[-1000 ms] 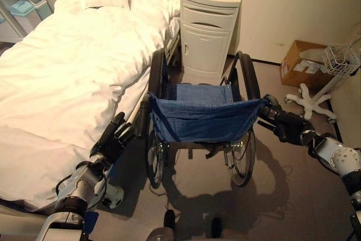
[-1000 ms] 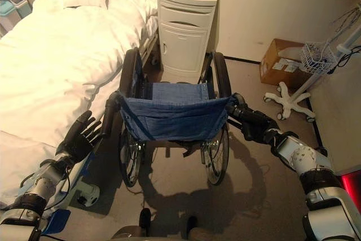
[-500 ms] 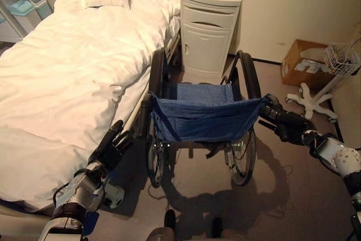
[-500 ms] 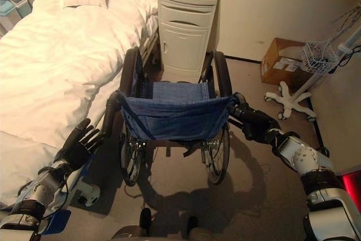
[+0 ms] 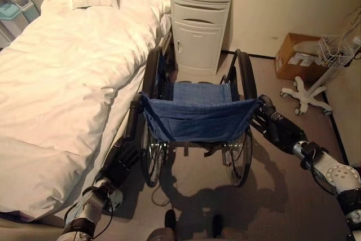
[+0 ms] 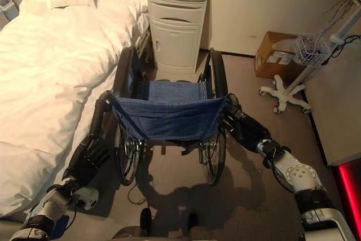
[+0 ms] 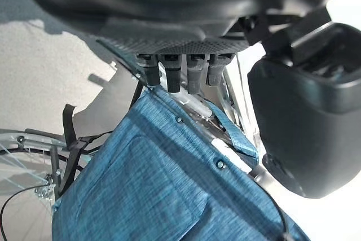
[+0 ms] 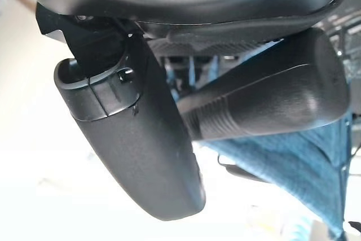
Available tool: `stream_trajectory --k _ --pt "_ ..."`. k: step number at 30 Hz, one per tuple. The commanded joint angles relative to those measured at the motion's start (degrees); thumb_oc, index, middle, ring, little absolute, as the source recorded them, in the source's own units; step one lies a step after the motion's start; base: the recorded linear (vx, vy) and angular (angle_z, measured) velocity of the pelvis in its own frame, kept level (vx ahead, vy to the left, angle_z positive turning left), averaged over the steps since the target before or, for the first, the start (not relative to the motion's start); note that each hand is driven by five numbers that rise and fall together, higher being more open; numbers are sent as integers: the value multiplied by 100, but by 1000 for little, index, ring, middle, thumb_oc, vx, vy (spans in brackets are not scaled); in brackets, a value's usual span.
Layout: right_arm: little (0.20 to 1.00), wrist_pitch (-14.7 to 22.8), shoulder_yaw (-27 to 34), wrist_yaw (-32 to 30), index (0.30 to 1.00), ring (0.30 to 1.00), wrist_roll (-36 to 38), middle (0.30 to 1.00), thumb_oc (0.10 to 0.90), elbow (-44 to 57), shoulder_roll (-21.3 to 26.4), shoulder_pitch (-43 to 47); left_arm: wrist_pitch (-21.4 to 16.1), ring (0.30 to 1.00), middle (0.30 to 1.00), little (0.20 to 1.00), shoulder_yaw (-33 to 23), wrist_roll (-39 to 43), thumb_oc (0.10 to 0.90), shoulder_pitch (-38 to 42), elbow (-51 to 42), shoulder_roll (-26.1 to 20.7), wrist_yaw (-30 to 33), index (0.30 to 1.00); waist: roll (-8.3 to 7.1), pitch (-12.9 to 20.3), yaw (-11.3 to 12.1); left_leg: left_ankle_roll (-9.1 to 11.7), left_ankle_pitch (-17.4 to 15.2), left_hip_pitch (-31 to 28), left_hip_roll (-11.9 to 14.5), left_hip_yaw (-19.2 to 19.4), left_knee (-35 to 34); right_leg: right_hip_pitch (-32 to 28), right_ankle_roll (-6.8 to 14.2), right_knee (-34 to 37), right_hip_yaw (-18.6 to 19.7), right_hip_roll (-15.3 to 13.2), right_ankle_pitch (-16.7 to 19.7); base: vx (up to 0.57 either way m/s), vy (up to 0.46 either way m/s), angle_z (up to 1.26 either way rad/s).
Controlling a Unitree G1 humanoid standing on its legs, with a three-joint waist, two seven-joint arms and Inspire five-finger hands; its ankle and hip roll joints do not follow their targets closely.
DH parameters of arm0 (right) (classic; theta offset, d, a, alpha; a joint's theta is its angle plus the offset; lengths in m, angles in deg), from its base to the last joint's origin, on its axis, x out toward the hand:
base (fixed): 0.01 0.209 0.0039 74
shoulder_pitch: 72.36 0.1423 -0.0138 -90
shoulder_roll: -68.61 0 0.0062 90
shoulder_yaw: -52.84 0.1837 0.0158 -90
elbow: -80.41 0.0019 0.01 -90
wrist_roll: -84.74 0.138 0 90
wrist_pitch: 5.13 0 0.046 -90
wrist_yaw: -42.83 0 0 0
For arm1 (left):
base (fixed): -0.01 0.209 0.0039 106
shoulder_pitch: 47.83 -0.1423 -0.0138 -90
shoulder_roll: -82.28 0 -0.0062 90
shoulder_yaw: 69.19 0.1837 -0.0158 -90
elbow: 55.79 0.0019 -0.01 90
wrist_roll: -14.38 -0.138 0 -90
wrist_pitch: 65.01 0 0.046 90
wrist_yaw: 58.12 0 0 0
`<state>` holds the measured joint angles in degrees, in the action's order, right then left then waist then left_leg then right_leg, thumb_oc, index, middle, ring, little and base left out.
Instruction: Push the wheelchair next to the bed
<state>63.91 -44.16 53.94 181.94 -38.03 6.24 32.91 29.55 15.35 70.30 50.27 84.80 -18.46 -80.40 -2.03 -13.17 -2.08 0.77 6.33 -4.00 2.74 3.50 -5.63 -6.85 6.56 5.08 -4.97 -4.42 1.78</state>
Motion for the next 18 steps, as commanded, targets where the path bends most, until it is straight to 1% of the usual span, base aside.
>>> stream_trajectory --k 1,3,4,5,6,8,9,10,11,12,13,14,15,16,17,18 --pt "900 2665 2324 380 900 900 -141 900 800 101 559 1428 -436 900 900 900 106 132 800 436 145 -201 -69 900 -42 798 9 17 -993 -350 -77 230 192 157 91 -600 -49 -91 -394 0 0 0" --pt "900 3120 2307 368 900 900 -1296 900 800 93 572 1369 -451 900 900 900 127 151 800 424 74 -150 19 900 -34 788 -7 11 -991 -339 -79 242 218 176 93 -626 -39 -97 -390 0 0 0" --pt "900 3443 2270 184 900 900 -2212 900 800 115 598 1345 -499 900 900 900 166 140 800 434 29 -93 101 900 -31 769 -17 8 -995 -335 -81 243 225 189 94 -637 -32 -96 -385 0 0 0" --pt "900 3613 2257 51 900 900 -2647 900 800 140 629 1316 -504 900 900 900 172 140 800 434 3 -83 129 900 -29 764 -25 5 -993 -334 -83 245 225 192 91 -642 -29 -96 -386 0 0 0" --pt "900 3976 2213 -389 900 900 -3743 900 800 221 706 1261 -525 900 900 900 214 189 800 435 -55 -61 205 900 -21 749 -50 -4 -989 -330 -89 249 239 204 88 -660 -11 -95 -388 0 0 0" --pt "900 4508 2144 -1052 900 900 -4939 900 800 360 814 1165 -577 900 900 900 236 219 800 428 -97 -2 287 900 -2 731 -76 -19 -991 -327 -93 248 248 221 78 -682 4 -91 -400 7 10 -2" --pt "900 4709 2134 -1242 900 900 -5457 900 800 410 847 1131 -591 900 900 900 249 239 800 432 -108 11 330 900 0 720 -88 -23 -992 -328 -98 242 247 223 80 -684 8 -89 -401 13 15 -8" --pt "900 4960 2067 -1913 900 900 -6526 900 800 692 870 1031 -603 900 900 900 265 251 800 450 -142 48 420 900 7 696 -108 -37 -997 -323 -109 233 264 229 78 -697 24 -87 -408 11 12 -12" --pt "900 5111 2013 -2360 900 900 -7376 900 800 940 867 939 -620 900 900 900 273 269 800 449 -164 83 467 900 15 677 -123 -49 -996 -323 -115 224 267 233 76 -703 31 -85 -407 10 14 -19" --pt "900 5153 1938 -3130 900 900 -8680 900 800 1317 902 830 -653 900 900 900 272 277 800 441 -177 132 516 900 24 656 -145 -71 -1002 -321 -127 214 278 240 73 -717 53 -87 -417 7 11 -22" --pt "900 5112 1911 -3429 900 900 -9052 900 800 1434 862 795 -656 900 900 900 269 275 800 437 -178 141 526 900 29 653 -150 -76 -1008 -323 -127 214 283 239 74 -726 56 -87 -423 8 7 -21" --pt "900 4938 1856 -4183 900 900 -10436 900 800 1739 821 691 -674 900 900 900 229 232 800 405 -176 192 519 900 32 641 -157 -92 -1020 -324 -129 215 298 237 77 -729 63 -89 -429 8 0 -15" --pt "900 4722 1816 -4573 900 900 -11212 900 800 1923 900 630 -686 900 900 900 198 197 800 383 -168 218 507 900 27 639 -164 -107 -1023 -319 -135 213 308 241 80 -731 72 -88 -426 6 0 -13" --pt "900 4444 1779 -4883 900 900 -11907 900 800 2104 970 558 -689 900 900 900 182 176 800 369 -185 242 512 900 34 633 -171 -125 -1032 -321 -141 210 307 244 82 -736 85 -84 -432 2 -3 -11" --pt "900 4300 1736 -4969 900 900 -12233 900 800 2159 1017 511 -691 900 900 900 172 154 800 362 -187 252 497 900 27 624 -168 -135 -1040 -320 -139 210 317 243 87 -740 88 -85 -433 0 -8 -13" --pt "900 4056 1674 -4991 900 900 -12592 900 800 2226 1110 428 -694 900 900 900 133 122 800 347 -182 271 458 900 19 615 -172 -148 -1053 -323 -137 215 330 244 94 -743 90 -88 -431 -2 -12 -11"
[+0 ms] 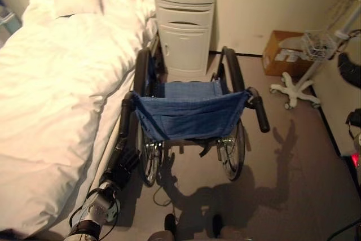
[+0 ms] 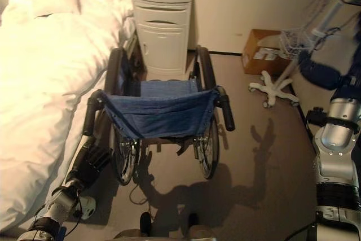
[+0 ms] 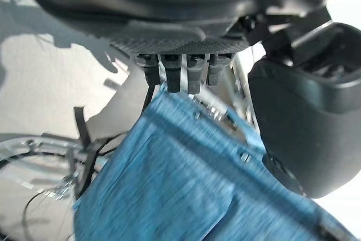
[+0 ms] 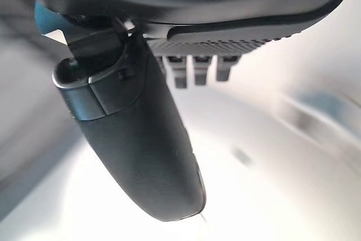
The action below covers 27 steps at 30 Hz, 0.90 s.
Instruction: Push the wheelchair next to the bed
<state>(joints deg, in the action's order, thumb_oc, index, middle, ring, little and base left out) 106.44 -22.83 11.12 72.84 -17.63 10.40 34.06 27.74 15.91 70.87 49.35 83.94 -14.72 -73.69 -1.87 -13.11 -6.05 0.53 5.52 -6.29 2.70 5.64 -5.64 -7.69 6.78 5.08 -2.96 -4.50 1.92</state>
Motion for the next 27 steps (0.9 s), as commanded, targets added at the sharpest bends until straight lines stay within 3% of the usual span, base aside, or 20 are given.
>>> stream_trajectory --k 1,6,11,16,21,27 --pt "900 -329 -484 -624 900 900 -1739 900 800 277 760 266 -527 900 900 900 57 50 800 437 -85 -90 -237 900 -2 608 220 -129 -973 -88 -134 2 332 336 77 -745 -109 -80 -442 -5 -11 -9" --pt "900 -635 -644 -513 900 900 -2380 900 800 600 1090 78 -530 900 900 900 48 57 800 456 -92 -102 -315 900 -19 566 197 -152 -986 -69 -140 -9 363 372 87 -789 -77 -72 -442 -1 -1 -1" --pt "900 -632 -575 -115 900 900 -1731 900 800 494 928 -248 -505 900 900 900 -15 -48 800 443 -78 -75 -399 900 -35 542 179 -167 -1028 -45 -157 -6 411 396 108 -848 -82 -76 -472 0 0 0" --pt "900 -673 -647 419 900 900 -1053 900 800 -153 91 -942 -831 900 900 900 64 -749 800 299 -194 75 -155 900 -12 514 194 -172 -1013 -8 -161 5 441 433 124 -853 -124 -86 -462 0 0 0" --pt "900 -1199 -1283 805 900 900 -654 900 800 -1171 -1002 -1410 -1135 900 900 900 439 -2017 800 -11 -292 377 271 900 23 453 238 -205 -1003 -20 -154 11 462 444 101 -887 -157 -68 -457 0 -6 0" --pt "900 -1677 -2021 1025 900 900 -367 900 800 -2241 -1694 -1455 -1395 900 900 900 900 -2885 800 -213 -252 543 564 900 51 383 337 -192 -1008 -14 -143 17 495 439 59 -923 -212 -45 -471 -1 -9 1"
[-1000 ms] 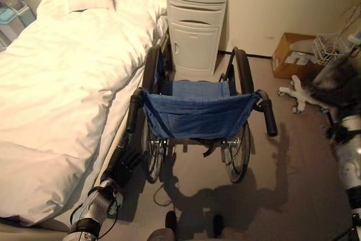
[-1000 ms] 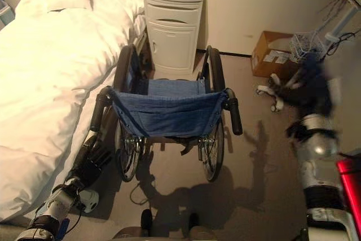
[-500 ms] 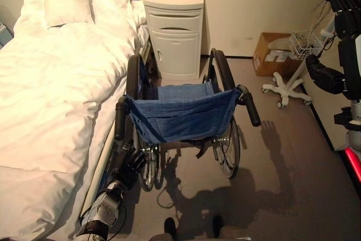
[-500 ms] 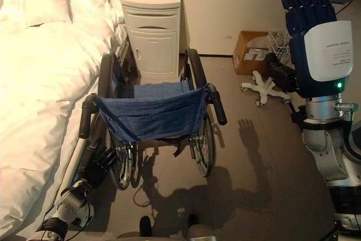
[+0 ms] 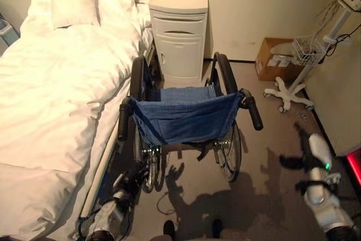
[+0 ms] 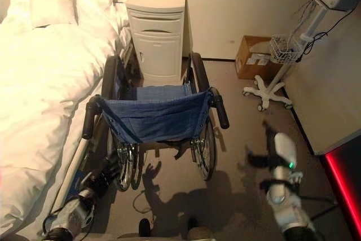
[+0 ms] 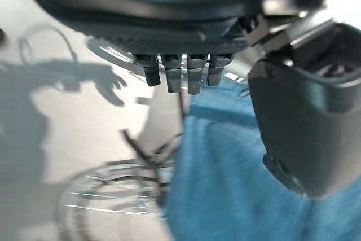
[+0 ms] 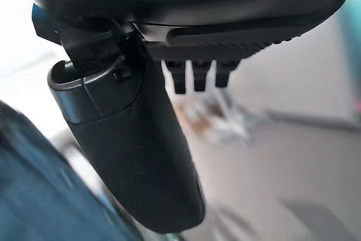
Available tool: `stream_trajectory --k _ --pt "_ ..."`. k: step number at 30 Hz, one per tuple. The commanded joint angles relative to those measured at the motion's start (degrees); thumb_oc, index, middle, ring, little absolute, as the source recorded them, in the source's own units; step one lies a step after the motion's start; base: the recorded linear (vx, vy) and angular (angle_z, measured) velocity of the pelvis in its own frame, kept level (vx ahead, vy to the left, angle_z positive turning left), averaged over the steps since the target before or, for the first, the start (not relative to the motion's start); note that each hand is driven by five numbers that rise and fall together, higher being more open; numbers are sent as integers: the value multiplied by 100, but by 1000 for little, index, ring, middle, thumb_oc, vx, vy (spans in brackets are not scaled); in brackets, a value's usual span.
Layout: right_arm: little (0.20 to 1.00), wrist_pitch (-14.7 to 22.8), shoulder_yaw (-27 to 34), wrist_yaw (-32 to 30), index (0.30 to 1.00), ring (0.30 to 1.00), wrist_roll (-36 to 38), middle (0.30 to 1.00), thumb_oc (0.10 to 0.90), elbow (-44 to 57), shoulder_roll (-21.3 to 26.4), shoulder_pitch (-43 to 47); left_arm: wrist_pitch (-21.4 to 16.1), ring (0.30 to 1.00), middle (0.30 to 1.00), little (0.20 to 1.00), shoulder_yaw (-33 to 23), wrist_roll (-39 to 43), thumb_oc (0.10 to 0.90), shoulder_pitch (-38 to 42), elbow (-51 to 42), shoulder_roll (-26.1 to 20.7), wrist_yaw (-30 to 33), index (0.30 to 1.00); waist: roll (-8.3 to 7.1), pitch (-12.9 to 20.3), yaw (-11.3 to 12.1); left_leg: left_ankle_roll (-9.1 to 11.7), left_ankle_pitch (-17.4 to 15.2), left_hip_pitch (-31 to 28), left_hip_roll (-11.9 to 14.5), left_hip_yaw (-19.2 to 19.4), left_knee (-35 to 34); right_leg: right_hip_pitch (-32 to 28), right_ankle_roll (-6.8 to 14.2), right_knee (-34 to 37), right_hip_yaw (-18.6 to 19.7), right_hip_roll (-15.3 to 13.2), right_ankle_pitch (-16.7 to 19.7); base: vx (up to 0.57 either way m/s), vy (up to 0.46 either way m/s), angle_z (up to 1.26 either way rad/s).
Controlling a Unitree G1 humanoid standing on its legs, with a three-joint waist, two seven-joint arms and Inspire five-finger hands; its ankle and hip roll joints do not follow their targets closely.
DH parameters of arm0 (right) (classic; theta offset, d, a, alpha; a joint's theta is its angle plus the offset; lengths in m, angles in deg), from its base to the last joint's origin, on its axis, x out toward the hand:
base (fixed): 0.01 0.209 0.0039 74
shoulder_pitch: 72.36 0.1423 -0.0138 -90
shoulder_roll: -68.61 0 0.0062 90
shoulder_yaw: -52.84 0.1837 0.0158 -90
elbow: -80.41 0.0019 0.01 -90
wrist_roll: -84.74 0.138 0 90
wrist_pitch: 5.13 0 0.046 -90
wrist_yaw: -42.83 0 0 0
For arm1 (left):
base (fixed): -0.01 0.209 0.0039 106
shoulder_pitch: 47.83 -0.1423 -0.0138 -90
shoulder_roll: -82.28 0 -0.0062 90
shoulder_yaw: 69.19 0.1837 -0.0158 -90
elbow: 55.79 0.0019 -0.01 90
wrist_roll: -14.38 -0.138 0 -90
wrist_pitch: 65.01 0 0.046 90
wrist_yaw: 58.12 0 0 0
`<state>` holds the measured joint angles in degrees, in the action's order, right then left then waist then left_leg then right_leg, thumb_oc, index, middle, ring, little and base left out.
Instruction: Push the wheelchair next to the bed
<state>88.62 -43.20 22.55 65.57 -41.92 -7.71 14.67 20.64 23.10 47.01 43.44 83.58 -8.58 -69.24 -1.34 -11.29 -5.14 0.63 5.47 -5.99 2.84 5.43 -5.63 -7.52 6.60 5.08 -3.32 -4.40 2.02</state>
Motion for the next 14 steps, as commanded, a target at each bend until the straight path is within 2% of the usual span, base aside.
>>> stream_trajectory --k 1,2,5,9,14 --pt "900 72 -108 -92 900 900 465 900 800 -57 -28 503 -759 900 900 900 271 -707 800 356 -179 -49 155 900 -2 186 275 -204 -1008 -42 -158 30 502 423 68 -941 -181 -52 -494 -6 -44 4" --pt "900 121 -283 22 900 900 758 900 800 -519 -304 531 -983 900 900 900 470 -1129 800 310 -73 -11 257 900 -4 168 327 -204 -1011 -25 -160 16 523 422 53 -958 -202 -44 -509 -2 -46 4" --pt "900 149 -475 385 900 900 1190 900 800 -1163 -656 579 -1253 900 900 900 733 -1595 800 228 67 101 401 900 9 126 406 -206 -1025 -16 -174 -28 552 404 24 -987 -237 -29 -541 1 -29 5" --pt "900 307 -744 778 900 900 1270 900 800 -1655 -987 635 -1531 900 900 900 1032 -2171 800 172 247 204 571 900 45 103 472 -205 -1021 -10 -194 -88 563 392 -8 -1022 -268 -11 -569 0 -7 4" --pt "900 446 -1087 1098 900 900 1405 900 800 -1731 -1237 607 -1648 900 900 900 1266 -2479 800 130 357 251 587 900 100 80 493 -188 -993 31 -222 -162 575 414 -26 -1065 -285 2 -606 -7 11 7"
